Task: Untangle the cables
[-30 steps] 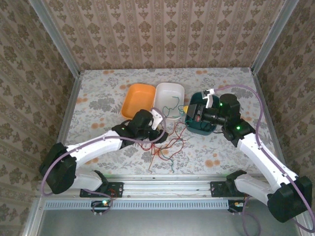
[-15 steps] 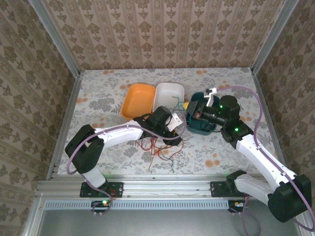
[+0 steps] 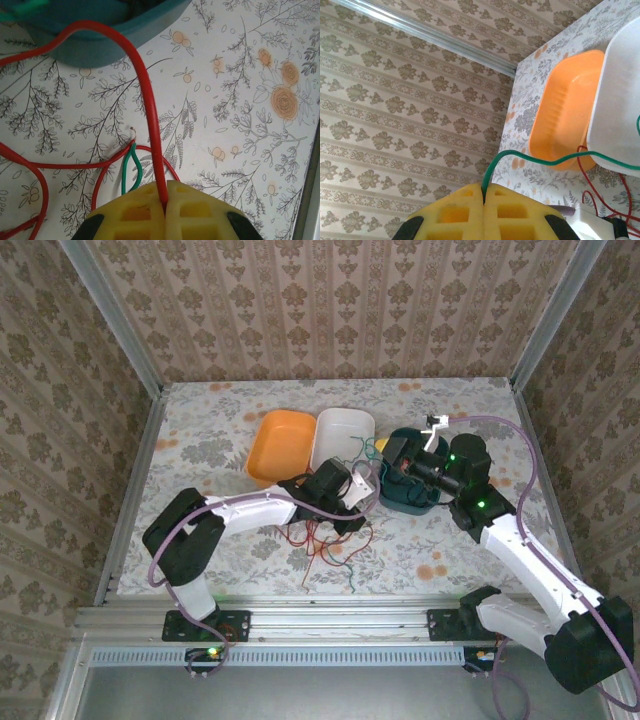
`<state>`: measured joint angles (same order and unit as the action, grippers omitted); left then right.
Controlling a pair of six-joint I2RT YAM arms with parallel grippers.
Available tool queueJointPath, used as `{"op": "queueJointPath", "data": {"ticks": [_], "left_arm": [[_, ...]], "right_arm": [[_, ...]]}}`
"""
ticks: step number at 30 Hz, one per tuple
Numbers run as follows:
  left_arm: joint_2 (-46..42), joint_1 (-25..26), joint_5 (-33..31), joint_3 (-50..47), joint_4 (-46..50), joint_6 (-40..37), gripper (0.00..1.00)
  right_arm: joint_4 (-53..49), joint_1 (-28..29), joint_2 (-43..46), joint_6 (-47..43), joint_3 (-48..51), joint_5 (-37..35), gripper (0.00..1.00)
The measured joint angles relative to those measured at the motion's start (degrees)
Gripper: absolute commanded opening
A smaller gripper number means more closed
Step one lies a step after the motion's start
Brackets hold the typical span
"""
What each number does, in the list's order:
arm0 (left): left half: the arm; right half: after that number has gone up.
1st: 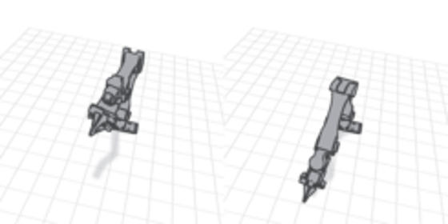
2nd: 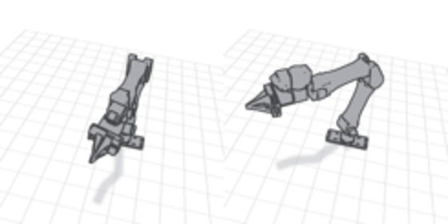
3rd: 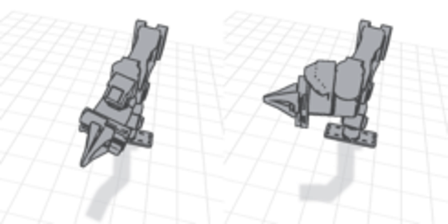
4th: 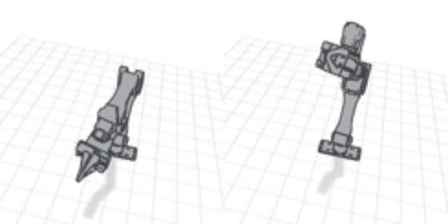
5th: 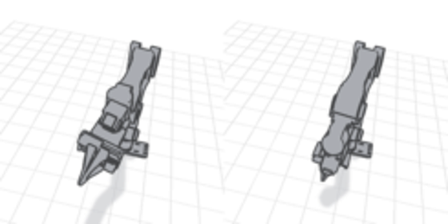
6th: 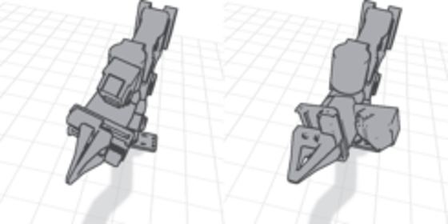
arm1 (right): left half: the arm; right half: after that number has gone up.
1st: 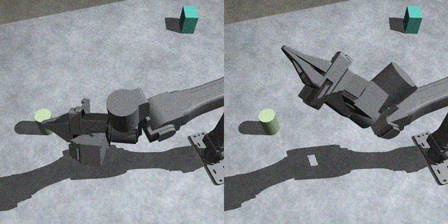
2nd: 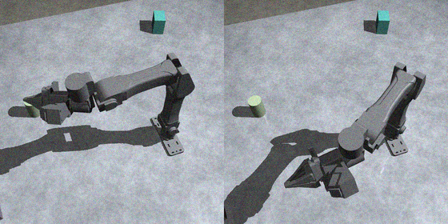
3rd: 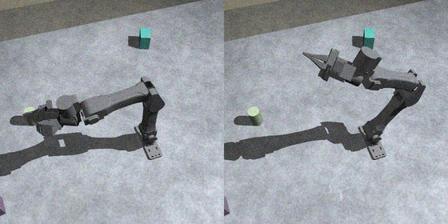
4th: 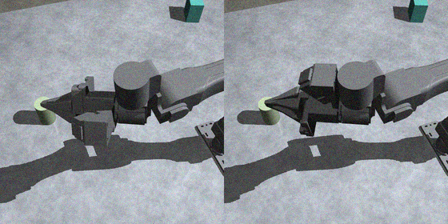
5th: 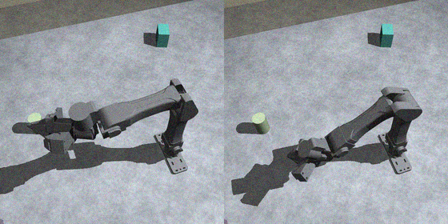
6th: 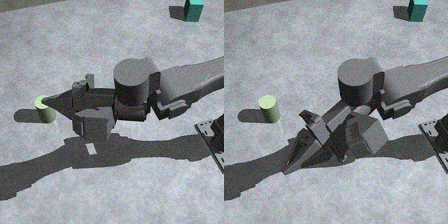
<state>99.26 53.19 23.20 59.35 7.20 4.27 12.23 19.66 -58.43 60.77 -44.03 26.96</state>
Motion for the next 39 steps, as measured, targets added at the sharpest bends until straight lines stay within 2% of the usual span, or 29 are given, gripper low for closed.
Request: {"op": "queueJointPath", "data": {"ticks": [9,13,17,23,28,32,36,39], "left_arm": [[-4.37,-0.87,0.2,-8.09,-2.16,2.25,0.0],[-9.25,-3.78,0.35,-14.05,-5.86,5.62,0.0],[-12.59,-7.06,0.28,-17.44,-9.25,9.14,0.08],[-15.74,-11.41,0.17,-21.0,-14.32,13.53,0.08],[-15.98,-12.09,0.15,-21.59,-15.91,15.06,0.06],[-16.24,-12.24,0.15,-22.47,-16.48,15.5,0.04],[-16.57,-12.79,-0.02,-23.17,-16.46,15.58,0.03],[-16.79,-13.03,-0.04,-23.3,-16.39,15.58,0.03]], "right_arm": [[2.99,0.11,-1.84,0.87,-0.57,-0.79,0.02],[2.45,0.11,-5.75,-1.9,-4.39,0.81,0.02],[1.79,0.11,-12.22,-5.75,-12.02,2.23,0.02],[1.7,0.04,-27.39,-9.97,-23.58,5.79,0.02],[-4.5,0.04,-43.12,-17.79,-37.57,10.19,0.02],[-14.43,0.39,-50.9,-28.41,-45.99,10.69,0.01],[-23.1,1.73,-52.92,-38.88,-46.38,6.47,0.0],[-26.29,2.45,-53.0,-43.3,-44.22,4.02,0.0]]}}
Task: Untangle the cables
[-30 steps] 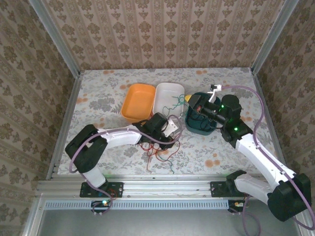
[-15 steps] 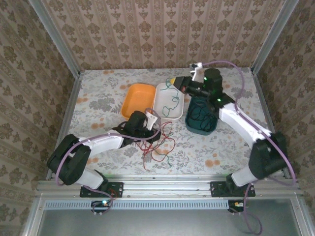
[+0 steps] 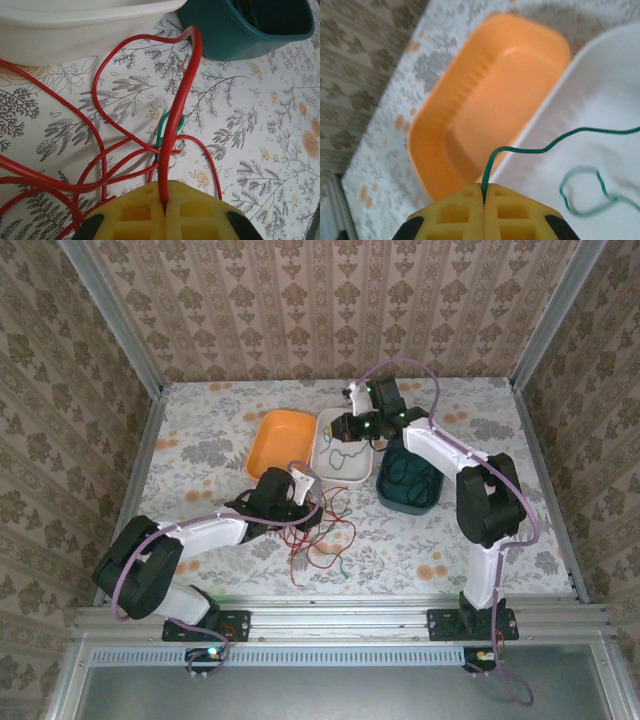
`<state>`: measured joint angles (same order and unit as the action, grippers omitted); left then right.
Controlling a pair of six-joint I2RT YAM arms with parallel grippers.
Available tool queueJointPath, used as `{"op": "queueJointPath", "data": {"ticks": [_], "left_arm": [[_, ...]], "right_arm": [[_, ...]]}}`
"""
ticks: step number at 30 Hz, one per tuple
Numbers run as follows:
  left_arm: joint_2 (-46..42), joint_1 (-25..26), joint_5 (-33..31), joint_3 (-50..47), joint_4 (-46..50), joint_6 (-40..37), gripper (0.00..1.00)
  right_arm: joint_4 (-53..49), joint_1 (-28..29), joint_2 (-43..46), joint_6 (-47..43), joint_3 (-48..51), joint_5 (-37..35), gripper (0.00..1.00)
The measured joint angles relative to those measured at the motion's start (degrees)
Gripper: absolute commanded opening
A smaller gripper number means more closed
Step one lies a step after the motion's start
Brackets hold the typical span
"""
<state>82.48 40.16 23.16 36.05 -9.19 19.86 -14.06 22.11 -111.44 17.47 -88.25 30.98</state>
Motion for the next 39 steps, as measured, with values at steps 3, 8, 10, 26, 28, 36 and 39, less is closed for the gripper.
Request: {"op": "queueJointPath", "data": {"ticks": [3,8,10,26,28,36,39], "left_arm": [[-0.04,-0.44,0.02,0.0,0.15,0.0,0.03],[-0.04,-0.92,0.02,0.0,0.57,0.0,0.03],[-0.04,-0.94,0.04,0.0,0.57,0.0,0.03],[-0.55,-0.94,0.02,-0.04,0.57,0.0,0.02],[-0.59,-0.94,0.02,-0.04,0.57,0.02,0.01],[-0.61,-0.94,-0.04,-0.11,0.52,0.02,0.0],[-0.61,-0.94,-0.48,-0.44,0.2,0.04,0.0]], "right_arm": [[-0.9,0.26,-0.24,-1.77,3.1,-0.87,0.0],[-0.96,0.24,-1.95,-2.32,6.36,-1.14,0.0],[-0.81,0.24,-2.56,-2.29,6.86,-1.29,0.0],[0.76,0.22,5.53,-0.11,11.06,-8.66,0.44],[1.07,0.24,9.33,0.13,12.15,-9.84,0.45],[1.62,3.76,26.6,0.7,26.77,-12.79,0.45],[-0.81,10.05,28.52,-0.04,31.71,-12.98,0.45]]}}
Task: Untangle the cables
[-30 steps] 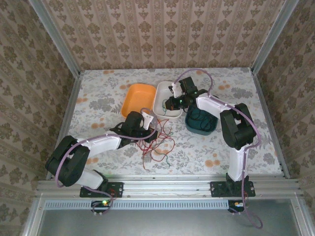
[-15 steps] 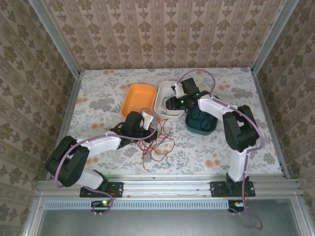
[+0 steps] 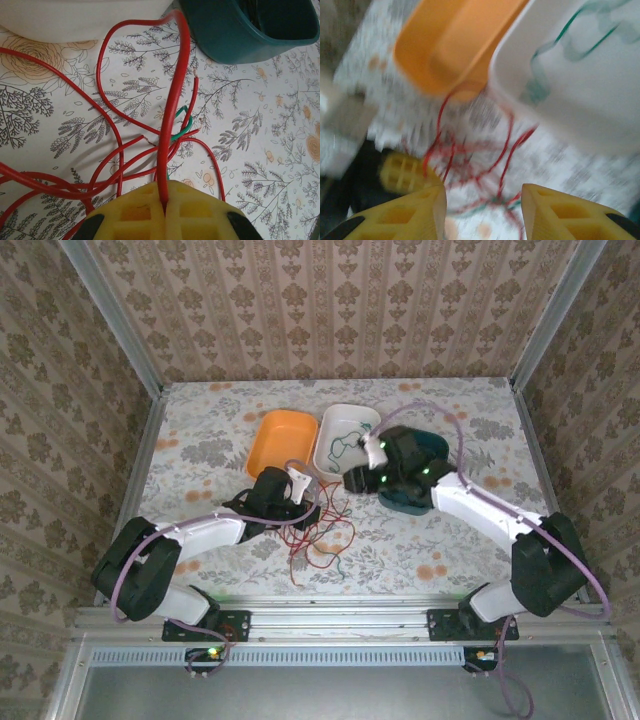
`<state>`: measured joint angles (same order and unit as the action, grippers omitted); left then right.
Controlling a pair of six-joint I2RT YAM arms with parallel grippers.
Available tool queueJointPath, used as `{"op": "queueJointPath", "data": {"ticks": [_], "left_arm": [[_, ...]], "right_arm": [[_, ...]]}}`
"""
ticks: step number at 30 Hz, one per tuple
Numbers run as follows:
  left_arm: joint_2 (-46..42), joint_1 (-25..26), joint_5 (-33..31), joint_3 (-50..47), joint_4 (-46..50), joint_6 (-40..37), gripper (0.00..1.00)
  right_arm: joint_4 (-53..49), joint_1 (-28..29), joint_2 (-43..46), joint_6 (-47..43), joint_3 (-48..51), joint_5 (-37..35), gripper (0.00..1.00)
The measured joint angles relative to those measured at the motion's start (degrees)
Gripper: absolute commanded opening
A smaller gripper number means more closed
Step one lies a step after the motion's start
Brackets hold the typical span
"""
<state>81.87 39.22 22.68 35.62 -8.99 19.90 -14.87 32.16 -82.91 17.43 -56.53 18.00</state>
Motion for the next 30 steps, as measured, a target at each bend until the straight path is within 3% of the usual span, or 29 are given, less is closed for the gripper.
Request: {"op": "queueJointPath", "data": {"ticks": [8,17,19,23,27,30], "left_arm": [[0.02,0.0,-1.84,-0.35,-0.09,0.48,0.0],[0.11,0.0,-2.75,-0.35,-0.44,0.79,0.0],[0.2,0.0,-2.82,-0.35,-0.52,0.98,0.0],[0.52,-0.2,-3.04,-0.35,-0.5,1.11,0.0],[0.59,-0.26,-3.26,-0.37,-0.46,1.11,0.0],[0.7,-0.28,-3.56,-0.35,-0.46,1.11,0.0]], "right_arm": [[-10.62,17.79,-3.58,-5.42,2.4,-2.43,0.45],[-22.64,20.94,-17.62,-10.71,-4.76,-4.66,0.44],[-23.23,21.2,-20.04,-11.61,-6.08,-5.42,0.36],[-24.11,21.29,-20.94,-12.83,-6.73,-8.07,0.03],[-23.58,21.24,-18.05,-13.29,-4.87,-9.09,0.0],[-24.26,20.44,-10.8,-13.7,-2.93,-8.79,0.0]]}}
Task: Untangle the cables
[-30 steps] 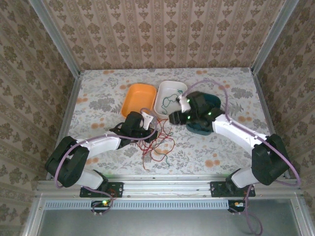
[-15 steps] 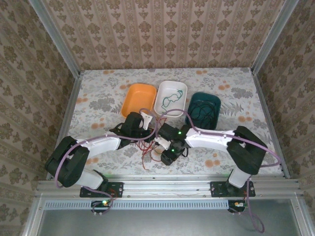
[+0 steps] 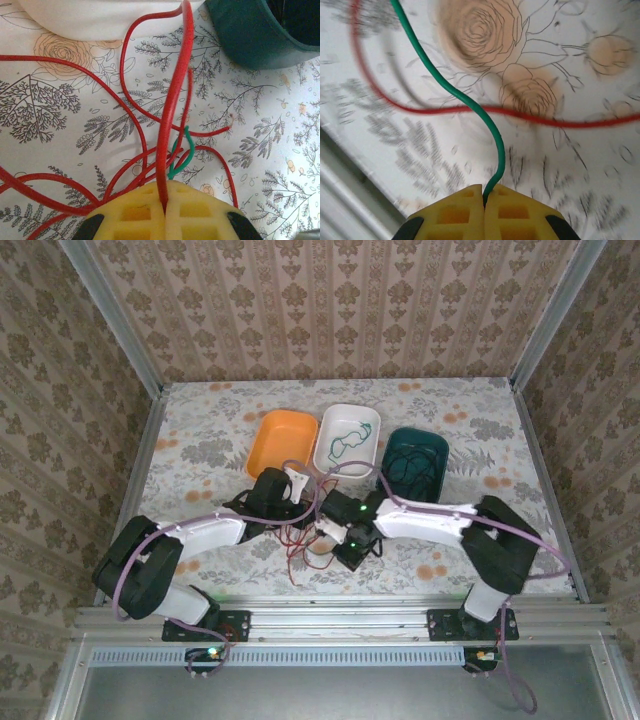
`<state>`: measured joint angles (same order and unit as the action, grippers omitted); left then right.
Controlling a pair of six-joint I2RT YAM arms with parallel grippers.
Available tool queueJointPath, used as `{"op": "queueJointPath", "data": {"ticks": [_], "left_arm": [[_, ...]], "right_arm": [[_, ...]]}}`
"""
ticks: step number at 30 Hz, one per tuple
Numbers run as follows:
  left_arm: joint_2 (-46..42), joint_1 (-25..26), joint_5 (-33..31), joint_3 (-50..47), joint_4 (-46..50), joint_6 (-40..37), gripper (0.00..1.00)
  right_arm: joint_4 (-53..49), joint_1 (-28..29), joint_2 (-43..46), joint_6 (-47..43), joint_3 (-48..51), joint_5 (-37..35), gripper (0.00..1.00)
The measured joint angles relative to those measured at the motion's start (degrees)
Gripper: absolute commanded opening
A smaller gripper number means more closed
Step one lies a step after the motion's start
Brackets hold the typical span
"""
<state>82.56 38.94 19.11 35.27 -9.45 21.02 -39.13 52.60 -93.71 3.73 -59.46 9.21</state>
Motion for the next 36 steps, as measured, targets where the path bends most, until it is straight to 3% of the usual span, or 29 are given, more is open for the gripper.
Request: {"op": "queueJointPath", "data": {"ticks": [8,15,19,26,36], "left_arm": [[2.82,-0.04,-0.13,0.0,0.0,0.0,0.0],[3.65,-0.04,-0.28,-0.02,-0.24,0.0,0.0],[3.98,-0.04,-0.28,-0.57,-1.31,0.04,0.0],[4.11,-0.04,-0.26,-1.03,-1.66,0.07,0.0],[3.87,-0.04,-0.33,-1.03,-1.7,0.46,0.0]], "right_arm": [[0.48,-9.42,24.63,-0.09,0.04,9.05,0.0],[4.22,-21.88,36.13,4.26,0.07,19.78,0.0],[7.89,-27.28,40.04,7.56,0.09,22.18,0.0],[13.62,-28.72,34.42,11.61,0.09,18.12,0.0],[18.29,-28.79,11.1,11.41,-5.95,6.64,0.0]]}}
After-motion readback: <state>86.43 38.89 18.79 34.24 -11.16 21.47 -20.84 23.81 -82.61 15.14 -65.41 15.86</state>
